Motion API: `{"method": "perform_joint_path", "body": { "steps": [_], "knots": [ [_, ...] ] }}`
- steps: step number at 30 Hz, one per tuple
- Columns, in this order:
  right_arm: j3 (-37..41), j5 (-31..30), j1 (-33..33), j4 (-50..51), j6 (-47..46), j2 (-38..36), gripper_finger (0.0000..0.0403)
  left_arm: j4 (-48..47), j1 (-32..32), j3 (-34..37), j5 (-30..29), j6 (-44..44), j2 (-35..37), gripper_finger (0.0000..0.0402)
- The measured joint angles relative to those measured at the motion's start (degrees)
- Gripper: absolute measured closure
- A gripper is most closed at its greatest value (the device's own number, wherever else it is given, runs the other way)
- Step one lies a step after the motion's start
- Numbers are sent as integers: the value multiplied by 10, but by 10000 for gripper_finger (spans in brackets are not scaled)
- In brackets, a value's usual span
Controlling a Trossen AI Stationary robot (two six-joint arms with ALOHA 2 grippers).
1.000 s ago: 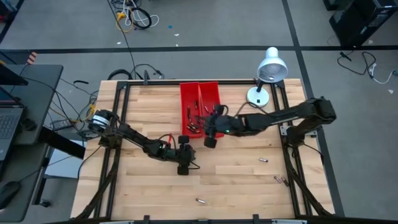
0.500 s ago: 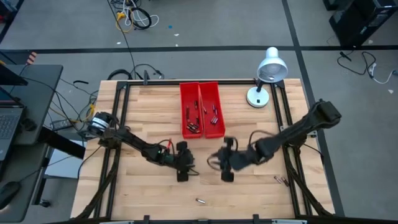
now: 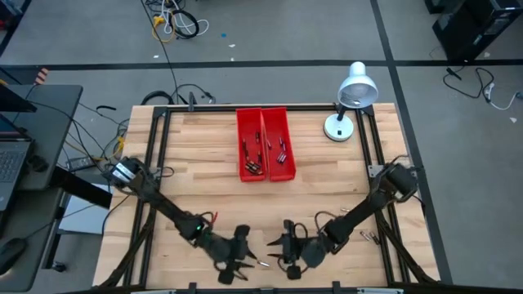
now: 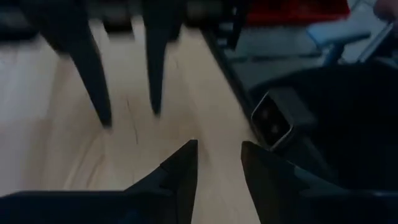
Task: Sort batteries
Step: Put the silver battery into the right red bin
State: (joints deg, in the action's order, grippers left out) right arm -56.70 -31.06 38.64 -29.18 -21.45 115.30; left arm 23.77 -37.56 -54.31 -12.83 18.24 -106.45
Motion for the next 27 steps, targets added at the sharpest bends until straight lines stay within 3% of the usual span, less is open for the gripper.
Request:
{"method": "perform_joint_path", "body": {
  "steps": [9,15,27],
  "knots": [
    [-69,-21,42,-4,-17,70,245,64,-64,0,-158,7,0,230],
    [-77,-36,48,5,-53,88,232,110,-72,0,-166,25,-20,217],
    [-77,-54,53,-4,-75,118,232,206,-69,-24,-173,5,-142,218]
  ]
}}
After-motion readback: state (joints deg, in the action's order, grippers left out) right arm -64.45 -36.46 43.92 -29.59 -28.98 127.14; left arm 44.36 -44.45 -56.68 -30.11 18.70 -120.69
